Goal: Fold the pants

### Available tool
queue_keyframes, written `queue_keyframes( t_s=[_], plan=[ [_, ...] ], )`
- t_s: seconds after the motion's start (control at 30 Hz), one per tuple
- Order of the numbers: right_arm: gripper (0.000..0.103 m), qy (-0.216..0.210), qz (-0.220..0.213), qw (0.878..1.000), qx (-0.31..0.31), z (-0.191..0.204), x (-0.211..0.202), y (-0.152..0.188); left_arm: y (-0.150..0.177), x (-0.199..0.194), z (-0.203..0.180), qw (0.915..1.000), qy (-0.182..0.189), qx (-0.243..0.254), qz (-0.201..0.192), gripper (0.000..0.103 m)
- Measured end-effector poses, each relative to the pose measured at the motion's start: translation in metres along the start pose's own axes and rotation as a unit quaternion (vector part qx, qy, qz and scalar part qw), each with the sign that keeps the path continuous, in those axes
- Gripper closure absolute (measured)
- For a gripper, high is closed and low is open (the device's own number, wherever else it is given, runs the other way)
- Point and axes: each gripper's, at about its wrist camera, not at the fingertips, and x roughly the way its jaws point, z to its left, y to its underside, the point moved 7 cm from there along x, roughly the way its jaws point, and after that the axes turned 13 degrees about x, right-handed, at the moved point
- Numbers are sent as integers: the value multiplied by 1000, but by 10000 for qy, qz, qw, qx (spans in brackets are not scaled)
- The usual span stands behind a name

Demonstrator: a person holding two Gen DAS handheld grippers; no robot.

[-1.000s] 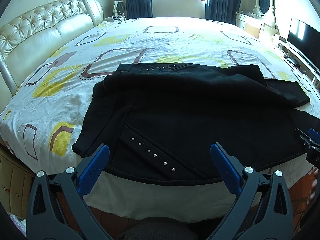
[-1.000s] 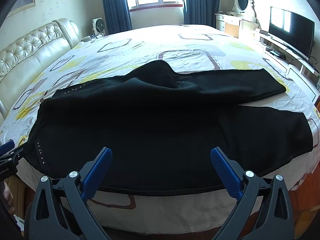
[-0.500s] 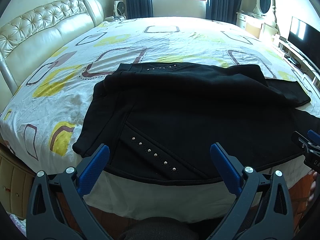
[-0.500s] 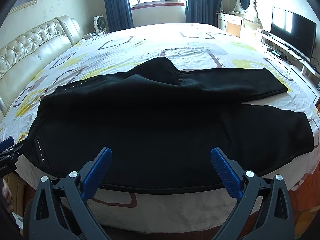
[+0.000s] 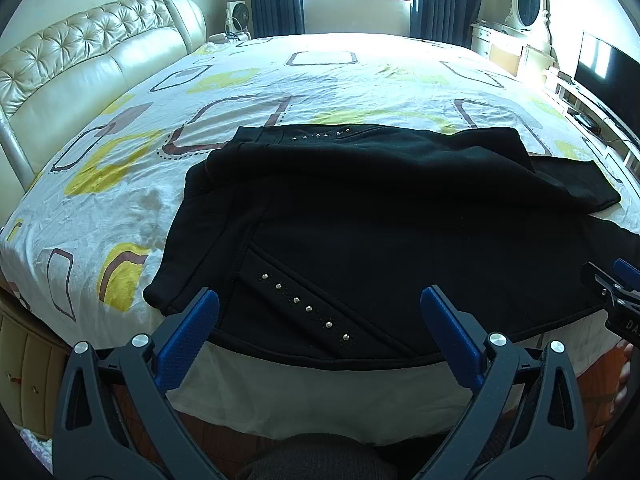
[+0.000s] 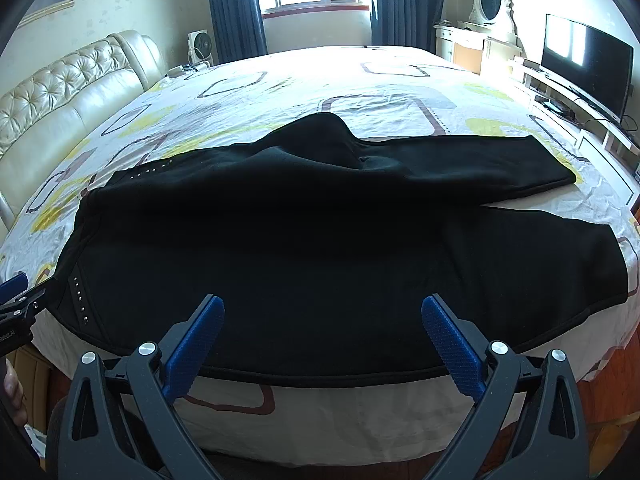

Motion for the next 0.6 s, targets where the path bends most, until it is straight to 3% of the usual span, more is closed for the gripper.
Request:
queue_keyframes(
  t_s=[0.6],
  plan=[
    [4, 8, 57, 10000, -58, 3, 2, 3, 1, 1, 0, 10000, -23, -3, -15, 2]
  ],
)
